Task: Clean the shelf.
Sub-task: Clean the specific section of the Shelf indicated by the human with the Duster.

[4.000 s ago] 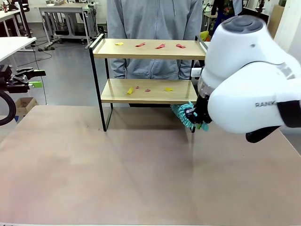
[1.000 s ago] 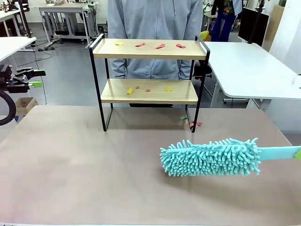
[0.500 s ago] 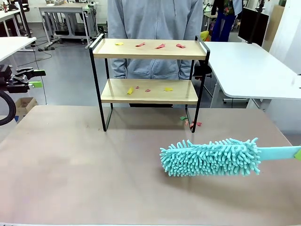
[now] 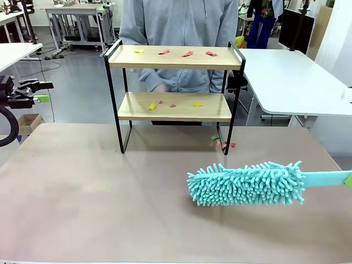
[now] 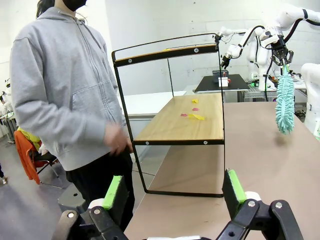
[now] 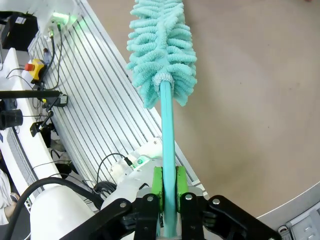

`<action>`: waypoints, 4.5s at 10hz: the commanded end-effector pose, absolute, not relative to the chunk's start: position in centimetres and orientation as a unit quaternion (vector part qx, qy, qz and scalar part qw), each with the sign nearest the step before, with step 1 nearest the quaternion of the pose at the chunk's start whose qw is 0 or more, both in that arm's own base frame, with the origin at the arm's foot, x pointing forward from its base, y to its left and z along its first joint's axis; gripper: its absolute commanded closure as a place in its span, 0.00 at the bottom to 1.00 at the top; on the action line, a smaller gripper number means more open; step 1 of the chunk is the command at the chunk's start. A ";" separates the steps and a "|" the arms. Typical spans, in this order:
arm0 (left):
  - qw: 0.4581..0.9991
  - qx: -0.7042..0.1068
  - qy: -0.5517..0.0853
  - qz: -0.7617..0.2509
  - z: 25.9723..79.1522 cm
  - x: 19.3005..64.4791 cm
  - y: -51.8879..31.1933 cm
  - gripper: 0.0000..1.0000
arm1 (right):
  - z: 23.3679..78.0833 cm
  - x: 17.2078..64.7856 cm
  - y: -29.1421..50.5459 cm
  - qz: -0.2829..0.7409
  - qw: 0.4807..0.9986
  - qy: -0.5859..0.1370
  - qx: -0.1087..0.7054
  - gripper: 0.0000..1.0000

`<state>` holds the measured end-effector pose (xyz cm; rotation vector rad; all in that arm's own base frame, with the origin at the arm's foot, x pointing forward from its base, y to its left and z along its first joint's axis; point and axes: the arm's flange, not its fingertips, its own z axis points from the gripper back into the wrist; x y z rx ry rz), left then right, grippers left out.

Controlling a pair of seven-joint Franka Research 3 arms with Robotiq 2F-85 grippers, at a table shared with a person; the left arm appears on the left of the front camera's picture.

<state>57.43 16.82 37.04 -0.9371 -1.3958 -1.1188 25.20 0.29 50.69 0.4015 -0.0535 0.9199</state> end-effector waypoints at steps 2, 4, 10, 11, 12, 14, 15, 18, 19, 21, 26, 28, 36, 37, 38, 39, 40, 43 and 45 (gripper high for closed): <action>0.531 -0.392 -0.585 -0.472 37.2 57.3 16.7 0.00 | 51.0 25.3 0.3 0.439 0.876 -0.038 0.198 0.86; 0.531 -0.392 -0.585 -0.472 37.2 57.3 16.7 0.00 | 51.0 25.3 0.3 0.439 0.876 -0.038 0.198 0.86; 0.531 -0.392 -0.585 -0.472 37.2 57.3 16.7 0.00 | 51.0 25.3 0.3 0.439 0.876 -0.038 0.198 0.86; 0.531 -0.392 -0.585 -0.472 37.2 57.3 16.7 0.00 | 51.0 25.3 0.3 0.439 0.876 -0.038 0.198 0.86; 0.531 -0.392 -0.585 -0.472 37.2 57.3 16.7 0.00 | 51.0 25.3 0.3 0.439 0.876 -0.038 0.198 0.86; 0.531 -0.392 -0.585 -0.472 37.2 57.3 16.7 0.00 | 51.0 25.3 0.3 0.439 0.876 -0.038 0.198 0.86; 0.531 -0.392 -0.585 -0.472 37.2 57.3 16.7 0.00 | 51.0 25.3 0.3 0.439 0.876 -0.038 0.198 0.86; 0.531 -0.392 -0.585 -0.472 37.2 57.3 16.7 0.00 | 51.0 25.3 0.3 0.439 0.876 -0.038 0.198 0.86; 0.531 -0.392 -0.585 -0.472 37.2 57.3 16.7 0.00 | 50.7 25.2 0.3 0.441 0.876 -0.026 0.192 0.86; 0.531 -0.392 -0.585 -0.472 37.2 57.3 16.7 0.00 | 55.0 25.2 1.8 0.440 0.871 -0.060 0.212 0.86; 0.531 -0.392 -0.585 -0.472 37.2 57.3 16.7 0.00 | 67.9 26.6 11.8 0.410 0.870 -0.147 0.231 0.86; 0.531 -0.392 -0.585 -0.472 37.2 57.3 16.7 0.00 | 71.8 27.4 16.5 0.360 0.884 -0.179 0.241 0.86; 0.531 -0.392 -0.585 -0.472 37.2 57.3 16.7 0.00 | 76.3 31.5 27.4 0.213 0.918 -0.227 0.246 0.86; 0.531 -0.392 -0.585 -0.472 37.2 57.3 16.7 0.00 | 76.3 31.5 27.4 0.213 0.918 -0.227 0.246 0.86; 0.531 -0.392 -0.585 -0.472 37.2 57.3 16.7 0.00 | 76.3 31.5 27.4 0.213 0.918 -0.227 0.246 0.86; 0.531 -0.392 -0.585 -0.472 37.2 57.3 16.7 0.00 | 76.3 31.5 27.4 0.213 0.918 -0.227 0.246 0.86; 0.531 -0.392 -0.585 -0.472 37.2 57.3 16.7 0.00 | 76.3 31.5 27.4 0.213 0.918 -0.227 0.246 0.86; 0.531 -0.392 -0.585 -0.472 37.2 57.3 16.7 0.00 | 78.0 33.0 31.1 0.147 0.934 -0.243 0.215 0.86; 0.531 -0.392 -0.585 -0.472 37.2 57.3 16.7 0.00 | 80.2 34.9 37.1 0.123 0.943 -0.257 0.173 0.86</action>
